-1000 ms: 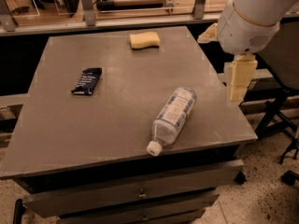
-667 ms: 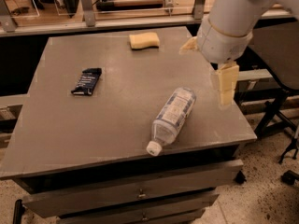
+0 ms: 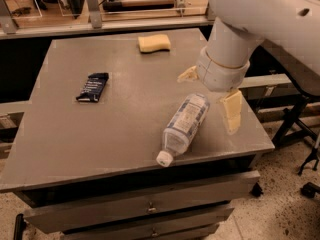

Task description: Move blue plastic bottle near rxbar blueberry

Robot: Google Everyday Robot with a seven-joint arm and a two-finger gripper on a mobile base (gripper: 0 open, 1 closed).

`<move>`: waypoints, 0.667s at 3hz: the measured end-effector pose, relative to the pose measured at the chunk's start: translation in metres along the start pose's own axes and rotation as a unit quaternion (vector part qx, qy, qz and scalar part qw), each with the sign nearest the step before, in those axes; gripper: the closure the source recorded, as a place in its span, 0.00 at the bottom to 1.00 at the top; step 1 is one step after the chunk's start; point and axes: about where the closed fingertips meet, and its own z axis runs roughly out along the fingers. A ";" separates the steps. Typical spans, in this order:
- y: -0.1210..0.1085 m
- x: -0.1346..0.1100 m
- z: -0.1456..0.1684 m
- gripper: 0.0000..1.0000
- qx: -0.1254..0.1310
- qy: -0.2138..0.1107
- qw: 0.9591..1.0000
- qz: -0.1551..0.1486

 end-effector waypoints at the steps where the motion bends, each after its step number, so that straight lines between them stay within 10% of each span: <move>1: 0.007 -0.013 0.020 0.15 -0.003 -0.011 1.000 -0.023; 2: 0.019 -0.026 0.015 0.39 0.005 -0.012 0.999 -0.036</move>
Offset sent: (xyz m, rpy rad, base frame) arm -0.0508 0.0173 -0.0084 0.0292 -0.0242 0.1022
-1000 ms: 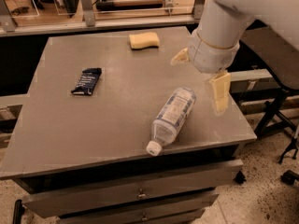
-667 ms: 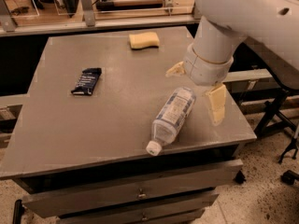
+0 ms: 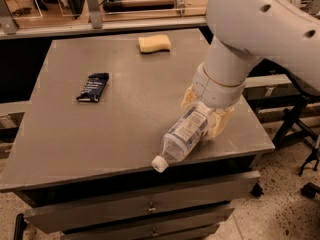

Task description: Move blue plastic bottle near rxbar blueberry

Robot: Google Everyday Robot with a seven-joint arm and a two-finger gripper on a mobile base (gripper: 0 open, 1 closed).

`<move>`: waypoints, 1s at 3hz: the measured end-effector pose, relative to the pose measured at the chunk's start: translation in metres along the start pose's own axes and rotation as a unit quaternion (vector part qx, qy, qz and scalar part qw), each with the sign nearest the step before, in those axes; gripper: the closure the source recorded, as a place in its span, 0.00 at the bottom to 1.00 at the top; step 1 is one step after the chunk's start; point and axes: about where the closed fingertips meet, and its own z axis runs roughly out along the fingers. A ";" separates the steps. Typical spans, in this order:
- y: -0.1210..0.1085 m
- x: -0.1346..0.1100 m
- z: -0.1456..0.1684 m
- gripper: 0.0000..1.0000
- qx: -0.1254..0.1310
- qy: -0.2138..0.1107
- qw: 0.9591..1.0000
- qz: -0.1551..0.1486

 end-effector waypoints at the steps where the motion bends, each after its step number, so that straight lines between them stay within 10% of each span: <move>1: 0.003 -0.016 -0.023 0.62 0.016 -0.007 1.000 -0.009; 3: -0.020 -0.012 -0.057 1.00 0.000 -0.131 0.986 0.105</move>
Offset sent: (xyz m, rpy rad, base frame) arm 0.0014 0.0078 0.0916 0.3387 0.2713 -0.2122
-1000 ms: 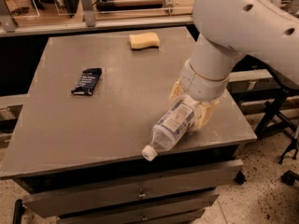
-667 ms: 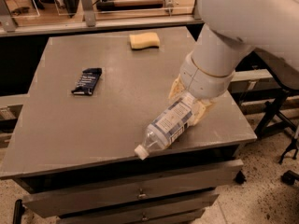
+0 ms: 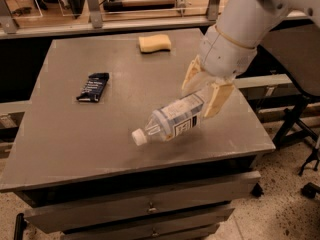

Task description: Move blue plastic bottle near rxbar blueberry

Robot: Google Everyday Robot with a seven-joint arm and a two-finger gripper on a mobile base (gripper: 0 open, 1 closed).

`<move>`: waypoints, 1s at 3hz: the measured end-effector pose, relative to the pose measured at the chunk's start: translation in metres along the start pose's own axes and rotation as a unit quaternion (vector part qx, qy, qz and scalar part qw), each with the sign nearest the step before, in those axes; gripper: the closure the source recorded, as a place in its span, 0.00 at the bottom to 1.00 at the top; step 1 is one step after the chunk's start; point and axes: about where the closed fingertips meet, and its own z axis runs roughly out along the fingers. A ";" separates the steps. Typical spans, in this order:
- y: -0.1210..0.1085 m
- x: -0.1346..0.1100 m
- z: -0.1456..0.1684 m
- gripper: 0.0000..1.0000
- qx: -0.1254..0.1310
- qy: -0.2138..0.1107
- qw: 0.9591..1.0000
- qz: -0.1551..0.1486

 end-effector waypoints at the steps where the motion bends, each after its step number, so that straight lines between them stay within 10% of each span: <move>1: -0.023 0.003 -0.021 1.00 0.032 -0.064 0.996 0.057; 3: -0.081 -0.049 -0.062 1.00 0.164 -0.178 0.964 0.108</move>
Offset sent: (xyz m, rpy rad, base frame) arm 0.0599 0.0381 0.1138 0.6140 -0.0191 -0.3020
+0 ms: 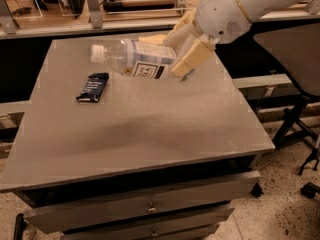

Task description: Move blue plastic bottle near rxbar blueberry

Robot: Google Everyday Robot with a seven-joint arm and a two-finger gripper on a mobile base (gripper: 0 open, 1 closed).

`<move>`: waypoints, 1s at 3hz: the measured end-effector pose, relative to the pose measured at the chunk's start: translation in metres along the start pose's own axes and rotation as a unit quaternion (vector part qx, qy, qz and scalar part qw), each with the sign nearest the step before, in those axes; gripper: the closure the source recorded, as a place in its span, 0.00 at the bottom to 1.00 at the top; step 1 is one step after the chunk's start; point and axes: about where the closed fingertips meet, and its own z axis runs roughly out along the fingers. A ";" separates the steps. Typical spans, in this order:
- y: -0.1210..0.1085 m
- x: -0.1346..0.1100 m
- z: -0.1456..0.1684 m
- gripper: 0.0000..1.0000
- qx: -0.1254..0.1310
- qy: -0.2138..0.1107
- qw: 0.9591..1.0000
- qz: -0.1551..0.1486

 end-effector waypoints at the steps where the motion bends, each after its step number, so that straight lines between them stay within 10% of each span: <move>1: -0.017 -0.023 0.029 1.00 0.049 0.015 0.998 0.023; 3: -0.040 0.035 0.102 1.00 0.048 0.148 0.980 0.126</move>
Offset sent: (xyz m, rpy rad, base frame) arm 0.0832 0.0617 -0.0971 -0.2950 0.1155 -0.4679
